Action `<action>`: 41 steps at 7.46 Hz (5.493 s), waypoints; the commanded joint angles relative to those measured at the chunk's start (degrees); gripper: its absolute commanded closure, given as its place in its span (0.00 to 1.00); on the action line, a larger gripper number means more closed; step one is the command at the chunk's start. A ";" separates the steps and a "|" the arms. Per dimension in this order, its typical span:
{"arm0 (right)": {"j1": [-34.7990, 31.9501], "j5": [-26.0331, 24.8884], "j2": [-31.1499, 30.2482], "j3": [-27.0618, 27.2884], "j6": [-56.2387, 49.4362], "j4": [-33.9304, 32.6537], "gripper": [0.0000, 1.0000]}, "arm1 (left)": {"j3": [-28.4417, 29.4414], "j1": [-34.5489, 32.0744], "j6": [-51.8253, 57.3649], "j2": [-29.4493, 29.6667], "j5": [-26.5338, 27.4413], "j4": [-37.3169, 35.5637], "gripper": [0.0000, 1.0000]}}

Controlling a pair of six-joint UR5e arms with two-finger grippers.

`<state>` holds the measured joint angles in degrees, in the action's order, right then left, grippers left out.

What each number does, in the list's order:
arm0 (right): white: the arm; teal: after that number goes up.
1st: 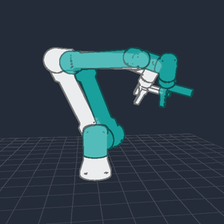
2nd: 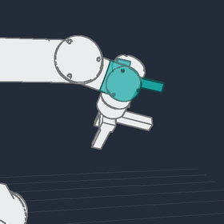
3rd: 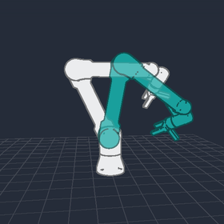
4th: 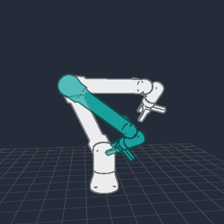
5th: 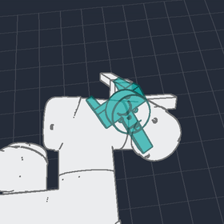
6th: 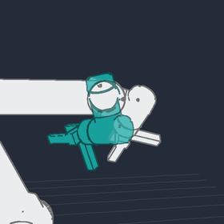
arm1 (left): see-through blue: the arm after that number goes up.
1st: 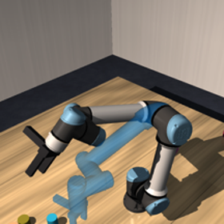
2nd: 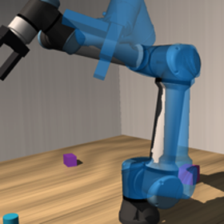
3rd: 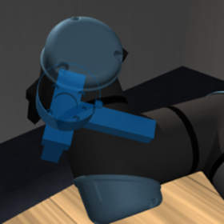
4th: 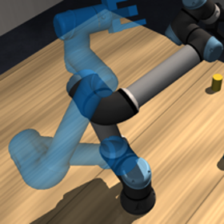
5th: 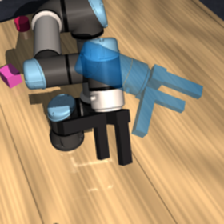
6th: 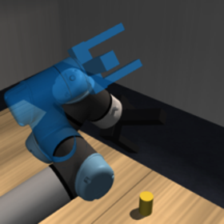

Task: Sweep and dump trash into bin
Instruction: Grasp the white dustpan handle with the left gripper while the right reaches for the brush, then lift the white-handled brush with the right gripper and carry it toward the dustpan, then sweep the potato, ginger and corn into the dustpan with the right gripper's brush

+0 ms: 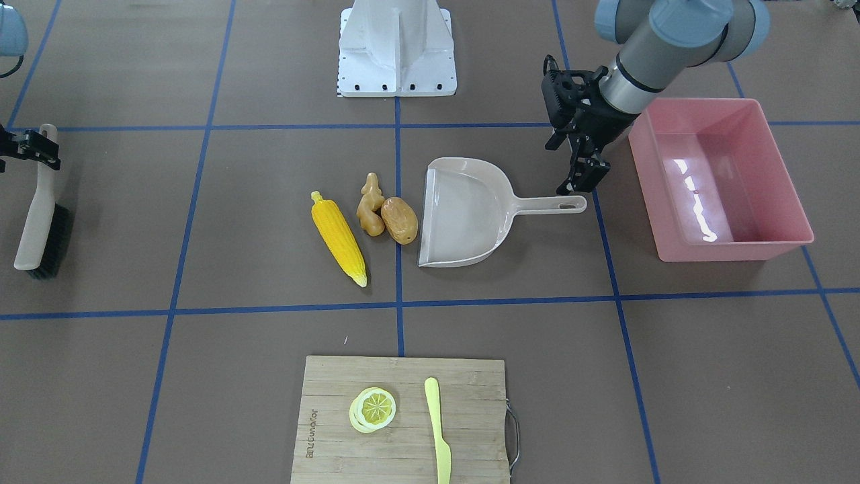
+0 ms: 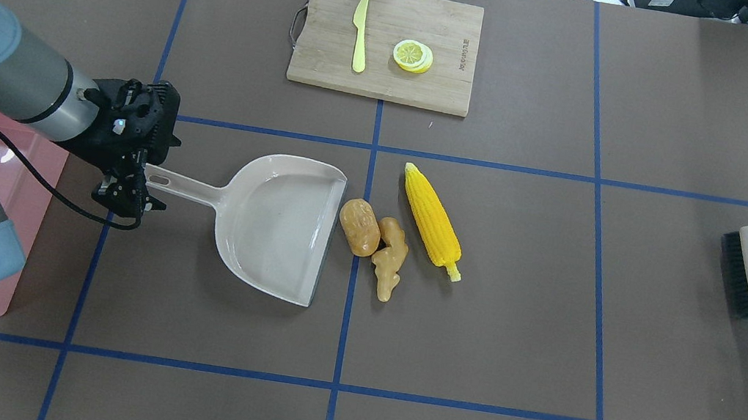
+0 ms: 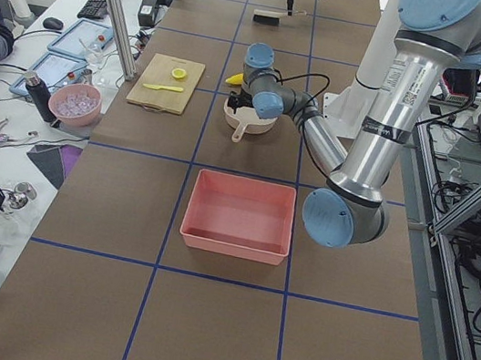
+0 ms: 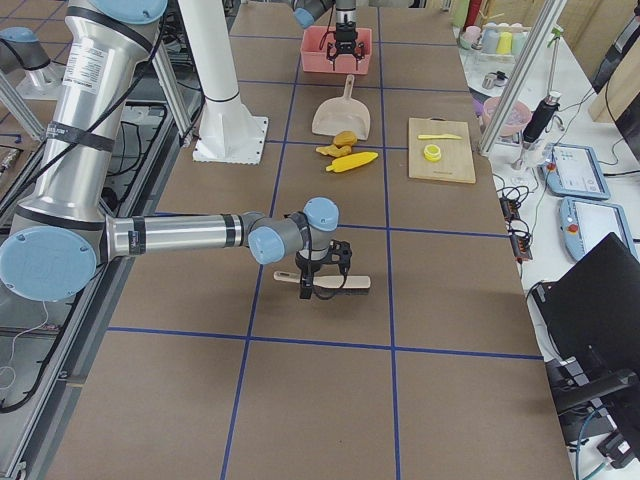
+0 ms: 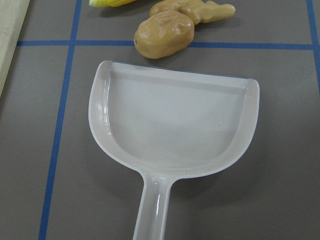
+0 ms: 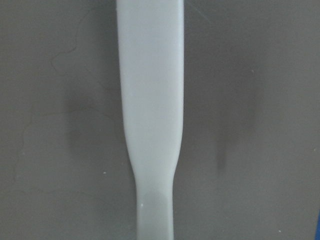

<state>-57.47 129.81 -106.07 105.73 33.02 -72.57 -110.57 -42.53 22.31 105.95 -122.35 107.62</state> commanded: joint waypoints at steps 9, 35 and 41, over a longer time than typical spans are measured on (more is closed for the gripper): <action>5.53 0.27 -1.69 1.05 3.02 0.41 0.28 | 15.02 1.14 0.18 2.50 -0.25 13.75 0.07; 32.24 -11.95 34.87 10.38 28.85 -31.14 1.00 | 14.15 2.81 2.21 1.62 -0.08 13.59 0.03; 33.39 -11.95 42.08 3.26 33.32 -27.57 1.00 | 14.32 2.89 1.51 1.01 -0.08 14.46 0.03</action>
<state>-24.16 117.89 -64.74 110.16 64.98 -102.32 -96.57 -39.70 24.02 106.72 -122.33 122.07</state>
